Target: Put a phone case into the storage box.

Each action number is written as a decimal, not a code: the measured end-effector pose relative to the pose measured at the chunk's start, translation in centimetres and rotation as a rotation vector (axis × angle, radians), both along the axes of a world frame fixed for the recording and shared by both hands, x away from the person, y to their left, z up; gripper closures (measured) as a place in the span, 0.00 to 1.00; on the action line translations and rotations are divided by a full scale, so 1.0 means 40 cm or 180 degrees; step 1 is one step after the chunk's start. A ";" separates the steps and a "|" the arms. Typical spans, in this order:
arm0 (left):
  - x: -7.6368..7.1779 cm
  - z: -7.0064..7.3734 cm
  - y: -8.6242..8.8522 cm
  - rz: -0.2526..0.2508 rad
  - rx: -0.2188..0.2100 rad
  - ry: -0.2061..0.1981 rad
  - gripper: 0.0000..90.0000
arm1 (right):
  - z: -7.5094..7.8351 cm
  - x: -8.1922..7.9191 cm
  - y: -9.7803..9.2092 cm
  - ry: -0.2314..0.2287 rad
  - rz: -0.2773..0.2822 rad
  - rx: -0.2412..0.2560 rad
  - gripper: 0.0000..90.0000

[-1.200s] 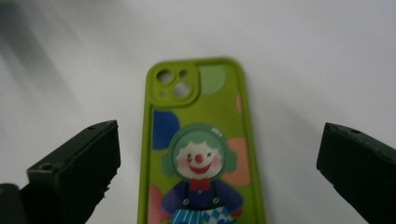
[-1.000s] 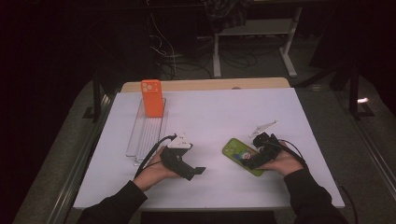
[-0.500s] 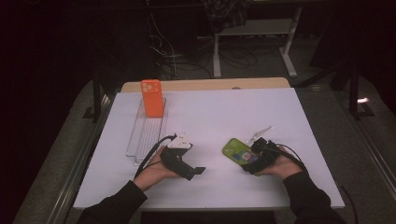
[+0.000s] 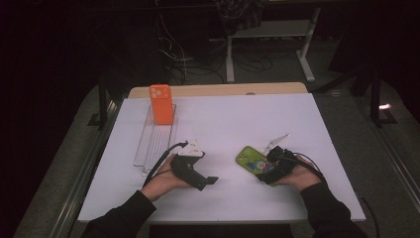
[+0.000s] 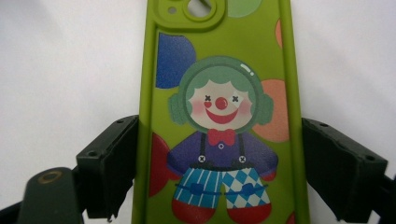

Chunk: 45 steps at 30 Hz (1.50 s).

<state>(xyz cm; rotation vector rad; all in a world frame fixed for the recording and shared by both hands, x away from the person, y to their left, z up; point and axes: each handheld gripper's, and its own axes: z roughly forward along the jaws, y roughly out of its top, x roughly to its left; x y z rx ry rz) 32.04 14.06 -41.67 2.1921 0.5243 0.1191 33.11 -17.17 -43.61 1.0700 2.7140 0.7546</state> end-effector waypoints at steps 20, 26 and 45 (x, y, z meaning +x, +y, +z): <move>0.088 0.127 -0.015 -0.0514 0.0015 -0.0223 0.00 | 0.126 0.089 0.063 -0.0110 0.0876 0.0063 0.17; 0.116 0.152 -0.014 -0.0776 0.0015 -0.0296 0.00 | 0.148 0.104 0.117 -0.0160 0.1244 0.0028 0.17; 0.120 0.132 -0.055 -0.1477 0.0578 -0.0164 0.00 | 0.193 0.088 0.252 -0.0194 0.2047 0.0008 0.17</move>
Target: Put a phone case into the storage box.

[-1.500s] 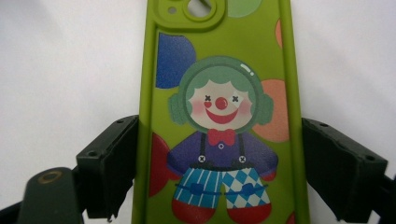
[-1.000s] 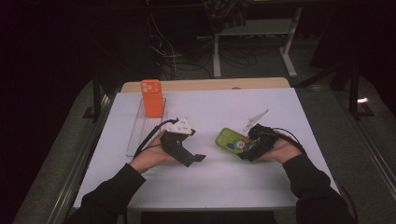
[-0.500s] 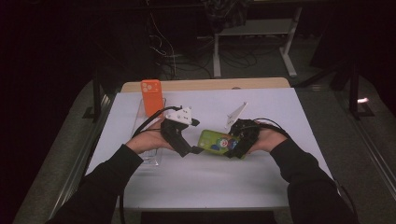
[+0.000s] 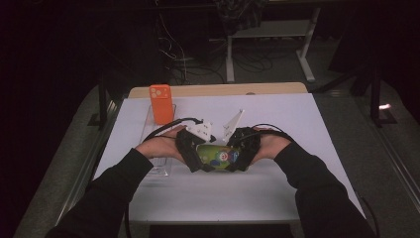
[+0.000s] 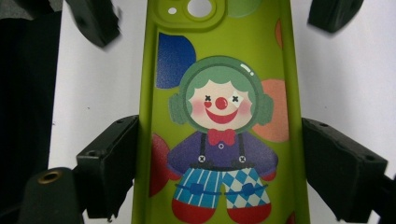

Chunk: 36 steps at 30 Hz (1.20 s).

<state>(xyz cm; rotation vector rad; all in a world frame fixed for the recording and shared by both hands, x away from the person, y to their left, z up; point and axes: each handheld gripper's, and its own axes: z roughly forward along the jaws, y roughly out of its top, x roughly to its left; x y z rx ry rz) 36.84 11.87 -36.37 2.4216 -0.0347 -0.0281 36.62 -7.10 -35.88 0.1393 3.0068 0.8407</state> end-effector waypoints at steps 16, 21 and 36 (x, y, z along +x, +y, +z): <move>0.001 -0.015 -0.014 -0.0006 0.0131 0.0033 0.13 | 0.017 -0.004 0.004 -0.0029 0.0047 0.0051 0.17; 0.002 -0.017 -0.016 -0.0025 0.0089 0.0085 0.16 | 0.017 -0.005 0.002 -0.0025 0.0048 0.0044 0.17; -0.018 -0.045 -0.003 0.0435 0.0063 0.0209 0.17 | 0.012 -0.020 -0.086 0.0004 -0.0504 0.0332 0.00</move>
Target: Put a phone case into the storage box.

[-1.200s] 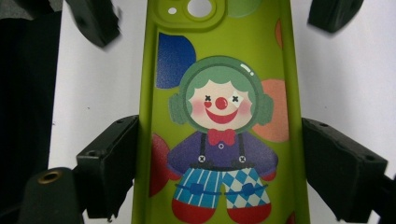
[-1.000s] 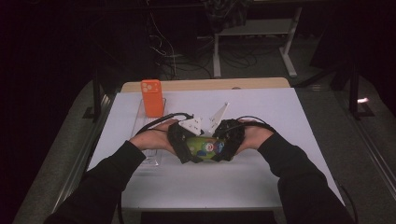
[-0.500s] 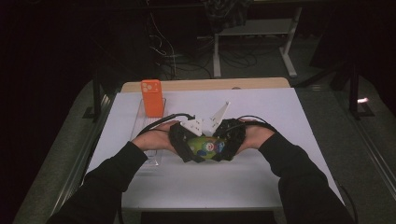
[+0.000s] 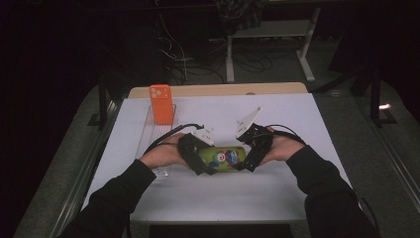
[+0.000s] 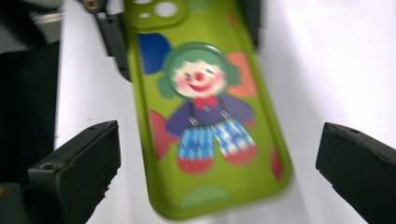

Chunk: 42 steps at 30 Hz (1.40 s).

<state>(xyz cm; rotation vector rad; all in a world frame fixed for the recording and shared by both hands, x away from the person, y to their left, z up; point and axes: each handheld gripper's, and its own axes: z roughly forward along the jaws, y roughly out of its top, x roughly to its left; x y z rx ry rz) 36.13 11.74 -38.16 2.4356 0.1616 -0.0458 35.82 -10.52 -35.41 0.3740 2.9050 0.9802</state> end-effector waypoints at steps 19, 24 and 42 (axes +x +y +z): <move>-0.009 -0.015 0.007 0.0937 0.0124 -0.0071 0.17 | -0.089 -0.054 -0.122 -0.0058 -0.1582 0.0452 0.00; -0.013 -0.019 0.000 0.1083 0.0108 -0.0040 0.17 | -0.104 -0.071 -0.117 -0.0193 -0.1841 0.0633 0.00; -0.009 -0.011 0.015 0.1151 0.0055 0.0049 0.17 | -0.167 -0.096 -0.094 -0.0292 -0.1913 0.0756 0.00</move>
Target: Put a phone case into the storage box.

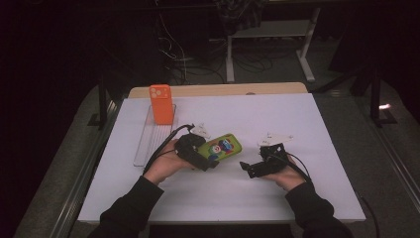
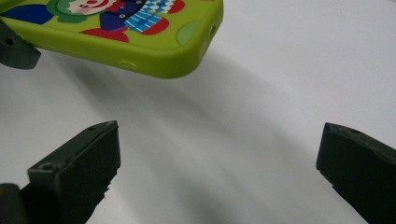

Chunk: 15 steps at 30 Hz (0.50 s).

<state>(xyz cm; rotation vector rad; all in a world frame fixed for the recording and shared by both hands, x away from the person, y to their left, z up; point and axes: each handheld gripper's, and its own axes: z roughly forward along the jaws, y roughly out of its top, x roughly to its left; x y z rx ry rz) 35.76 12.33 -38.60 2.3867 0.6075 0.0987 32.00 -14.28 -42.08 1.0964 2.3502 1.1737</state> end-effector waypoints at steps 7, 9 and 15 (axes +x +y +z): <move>0.001 -0.003 -0.002 -0.0047 0.0065 -0.0002 0.17 | 0.004 -0.013 0.023 -0.0449 0.0144 -0.0363 0.00; 0.001 -0.004 -0.003 -0.0052 0.0076 0.0007 0.17 | 0.003 -0.019 0.032 -0.0521 0.0150 -0.0442 0.00; 0.002 -0.006 -0.004 -0.0097 0.0107 -0.0022 0.17 | 0.005 -0.032 0.048 -0.0813 0.0233 -0.0711 0.00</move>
